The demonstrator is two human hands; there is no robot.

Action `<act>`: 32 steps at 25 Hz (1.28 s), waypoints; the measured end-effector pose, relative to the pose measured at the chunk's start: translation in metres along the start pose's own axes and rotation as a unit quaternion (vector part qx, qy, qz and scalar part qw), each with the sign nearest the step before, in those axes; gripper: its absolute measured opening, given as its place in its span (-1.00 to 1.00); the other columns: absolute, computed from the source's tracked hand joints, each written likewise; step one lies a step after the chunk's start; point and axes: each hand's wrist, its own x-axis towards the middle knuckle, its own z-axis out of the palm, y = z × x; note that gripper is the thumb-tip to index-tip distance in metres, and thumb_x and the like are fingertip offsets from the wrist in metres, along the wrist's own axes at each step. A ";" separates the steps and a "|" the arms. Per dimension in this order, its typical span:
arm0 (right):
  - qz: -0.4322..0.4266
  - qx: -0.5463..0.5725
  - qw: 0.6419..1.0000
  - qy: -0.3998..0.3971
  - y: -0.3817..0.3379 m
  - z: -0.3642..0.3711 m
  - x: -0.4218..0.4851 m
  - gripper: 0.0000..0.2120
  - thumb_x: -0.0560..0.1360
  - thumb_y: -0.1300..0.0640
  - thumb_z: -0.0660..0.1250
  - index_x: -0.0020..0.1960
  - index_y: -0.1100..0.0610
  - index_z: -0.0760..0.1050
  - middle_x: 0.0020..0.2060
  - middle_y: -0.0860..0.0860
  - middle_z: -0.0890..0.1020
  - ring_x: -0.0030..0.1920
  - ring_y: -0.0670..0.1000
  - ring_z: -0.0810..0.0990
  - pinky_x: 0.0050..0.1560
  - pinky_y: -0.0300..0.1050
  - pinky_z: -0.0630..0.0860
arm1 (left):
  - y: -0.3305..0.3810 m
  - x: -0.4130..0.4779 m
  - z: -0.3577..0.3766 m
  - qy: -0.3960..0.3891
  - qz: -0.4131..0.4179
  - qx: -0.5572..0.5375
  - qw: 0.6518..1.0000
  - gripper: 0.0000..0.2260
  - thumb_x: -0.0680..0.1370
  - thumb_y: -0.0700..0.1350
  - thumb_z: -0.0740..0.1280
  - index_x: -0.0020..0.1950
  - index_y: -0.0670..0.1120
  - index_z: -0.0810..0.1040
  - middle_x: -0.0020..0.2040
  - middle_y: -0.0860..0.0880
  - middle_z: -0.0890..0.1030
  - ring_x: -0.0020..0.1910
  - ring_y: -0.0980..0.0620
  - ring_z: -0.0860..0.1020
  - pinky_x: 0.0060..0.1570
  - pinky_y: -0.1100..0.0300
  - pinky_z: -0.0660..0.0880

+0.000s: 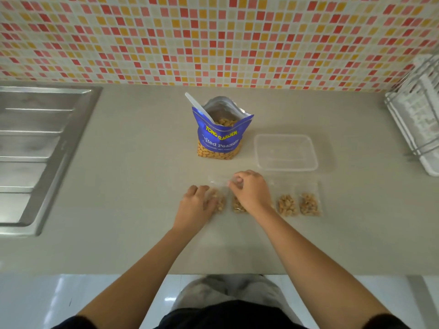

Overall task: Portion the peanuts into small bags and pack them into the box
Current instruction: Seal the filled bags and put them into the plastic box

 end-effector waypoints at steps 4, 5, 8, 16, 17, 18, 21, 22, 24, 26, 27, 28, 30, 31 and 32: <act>-0.017 0.104 0.992 0.075 0.024 -0.030 -0.020 -0.86 0.44 0.06 0.38 -0.05 0.09 0.61 -0.27 -0.03 0.59 -0.21 -0.04 0.54 -0.11 -0.17 0.43 | 0.035 0.000 0.005 0.054 0.043 -0.046 0.997 -0.67 0.44 -0.06 0.26 0.11 -0.21 0.55 -0.03 -0.19 0.53 -0.21 -0.16 0.56 -0.13 0.11 0.49; -0.010 0.120 0.989 0.086 0.038 -0.036 -0.030 -0.88 0.45 0.07 0.38 -0.06 0.09 0.60 -0.29 -0.05 0.58 -0.25 -0.07 0.53 -0.12 -0.18 0.44 | 0.050 0.000 0.010 0.060 0.055 -0.062 0.995 -0.70 0.44 -0.08 0.27 0.08 -0.22 0.56 -0.06 -0.18 0.55 -0.25 -0.12 0.56 -0.16 0.18 0.46; 0.040 0.150 0.981 0.113 0.088 -0.058 -0.055 -0.87 0.47 0.10 0.30 -0.02 0.08 0.58 -0.26 -0.02 0.59 -0.27 -0.03 0.55 -0.16 -0.13 0.50 | 0.098 0.001 0.038 0.037 0.104 -0.096 0.989 -0.74 0.46 -0.12 0.27 0.07 -0.20 0.60 -0.07 -0.16 0.60 -0.26 -0.06 0.59 -0.14 0.28 0.46; 0.167 0.078 0.982 0.050 0.185 -0.102 -0.027 -0.72 0.52 0.12 0.28 0.18 0.22 0.51 0.03 0.17 0.59 0.01 0.15 0.58 0.09 -0.11 0.43 | 0.183 0.018 0.145 -0.053 0.097 0.035 0.993 -0.80 0.51 -0.29 0.22 0.08 -0.25 0.56 0.05 -0.25 0.52 0.02 -0.26 0.50 0.05 -0.03 0.47; 0.164 0.081 0.983 0.029 0.188 -0.102 -0.022 -0.71 0.52 0.07 0.29 0.16 0.21 0.52 0.01 0.16 0.61 0.00 0.14 0.59 0.07 -0.12 0.44 | 0.186 0.019 0.152 -0.056 0.088 0.070 0.992 -0.82 0.52 -0.30 0.21 0.05 -0.25 0.56 0.05 -0.25 0.50 0.04 -0.26 0.47 0.04 -0.03 0.46; 0.158 0.088 0.983 0.015 0.189 -0.102 -0.018 -0.71 0.51 0.03 0.30 0.13 0.19 0.54 -0.01 0.13 0.63 -0.03 0.11 0.60 0.04 -0.13 0.45 | 0.187 0.019 0.157 -0.054 0.082 0.096 0.990 -0.82 0.52 -0.31 0.20 0.04 -0.25 0.55 0.06 -0.25 0.47 0.05 -0.25 0.45 0.03 -0.01 0.46; 0.155 0.133 0.979 0.008 0.187 -0.105 -0.011 -0.79 0.48 0.07 0.35 0.02 0.19 0.57 -0.11 0.07 0.66 -0.15 0.01 0.60 -0.06 -0.21 0.45 | 0.186 0.018 0.162 -0.025 0.087 0.110 0.990 -0.85 0.49 -0.36 0.24 -0.05 -0.26 0.59 0.00 -0.27 0.47 -0.02 -0.27 0.45 -0.09 -0.07 0.50; 0.160 0.157 0.974 0.010 0.188 -0.106 -0.010 -0.84 0.47 0.11 0.36 -0.02 0.19 0.57 -0.13 0.07 0.66 -0.18 -0.02 0.58 -0.08 -0.22 0.45 | 0.187 0.017 0.165 -0.014 0.090 0.107 0.990 -0.86 0.46 -0.37 0.26 -0.08 -0.26 0.60 -0.02 -0.28 0.48 -0.05 -0.28 0.46 -0.15 -0.09 0.51; 0.174 0.212 0.962 0.009 0.192 -0.108 -0.013 -0.95 0.48 0.17 0.35 -0.08 0.14 0.53 -0.16 0.06 0.64 -0.18 -0.04 0.55 -0.13 -0.25 0.42 | 0.188 0.014 0.166 -0.003 0.095 0.087 0.992 -0.88 0.45 -0.36 0.29 -0.11 -0.25 0.61 0.01 -0.29 0.49 -0.06 -0.30 0.47 -0.16 -0.09 0.53; 0.186 0.288 0.939 0.004 0.192 -0.111 -0.020 -0.94 0.51 0.19 0.31 -0.12 0.09 0.44 -0.18 0.05 0.63 -0.19 -0.03 0.56 -0.18 -0.27 0.41 | 0.190 0.010 0.165 0.013 0.103 0.038 0.994 -0.91 0.46 -0.31 0.32 -0.09 -0.26 0.59 0.05 -0.27 0.51 0.00 -0.28 0.49 -0.05 -0.06 0.52; 0.191 0.332 0.924 0.002 0.193 -0.112 -0.024 -0.91 0.52 0.20 0.28 -0.14 0.07 0.41 -0.20 0.04 0.64 -0.20 -0.04 0.58 -0.15 -0.24 0.44 | 0.193 0.008 0.164 0.023 0.104 0.001 0.994 -0.91 0.46 -0.27 0.33 -0.06 -0.26 0.56 0.04 -0.24 0.52 0.01 -0.23 0.51 -0.02 -0.04 0.50; 0.191 0.366 0.911 0.003 0.193 -0.115 -0.027 -0.89 0.53 0.21 0.27 -0.16 0.06 0.41 -0.23 0.02 0.65 -0.22 -0.06 0.60 -0.12 -0.22 0.47 | 0.196 0.006 0.161 0.030 0.093 -0.044 0.994 -0.87 0.48 -0.23 0.34 -0.01 -0.24 0.52 0.03 -0.19 0.54 0.00 -0.16 0.52 0.00 0.01 0.49; 0.184 0.407 0.895 0.009 0.191 -0.119 -0.033 -0.86 0.54 0.22 0.26 -0.16 0.03 0.43 -0.26 -0.03 0.65 -0.24 -0.12 0.61 -0.07 -0.21 0.50 | 0.205 0.004 0.152 0.012 0.020 -0.157 0.987 -0.76 0.49 -0.16 0.35 0.10 -0.16 0.41 -0.06 -0.07 0.58 -0.13 0.06 0.54 -0.10 0.24 0.47; 0.179 0.426 0.887 0.014 0.189 -0.121 -0.035 -0.87 0.54 0.21 0.26 -0.15 0.03 0.46 -0.26 -0.03 0.66 -0.24 -0.14 0.61 -0.06 -0.23 0.51 | 0.209 0.004 0.147 0.000 -0.017 -0.213 0.977 -0.73 0.49 -0.15 0.36 0.13 -0.12 0.38 -0.14 -0.03 0.61 -0.24 0.16 0.54 -0.20 0.34 0.45; 0.174 0.445 0.878 0.022 0.186 -0.122 -0.038 -0.90 0.54 0.20 0.26 -0.13 0.05 0.50 -0.26 -0.01 0.66 -0.23 -0.15 0.61 -0.07 -0.26 0.52 | 0.212 0.005 0.144 -0.004 -0.043 -0.257 0.965 -0.72 0.48 -0.16 0.37 0.14 -0.10 0.39 -0.23 -0.02 0.62 -0.34 0.20 0.53 -0.26 0.38 0.44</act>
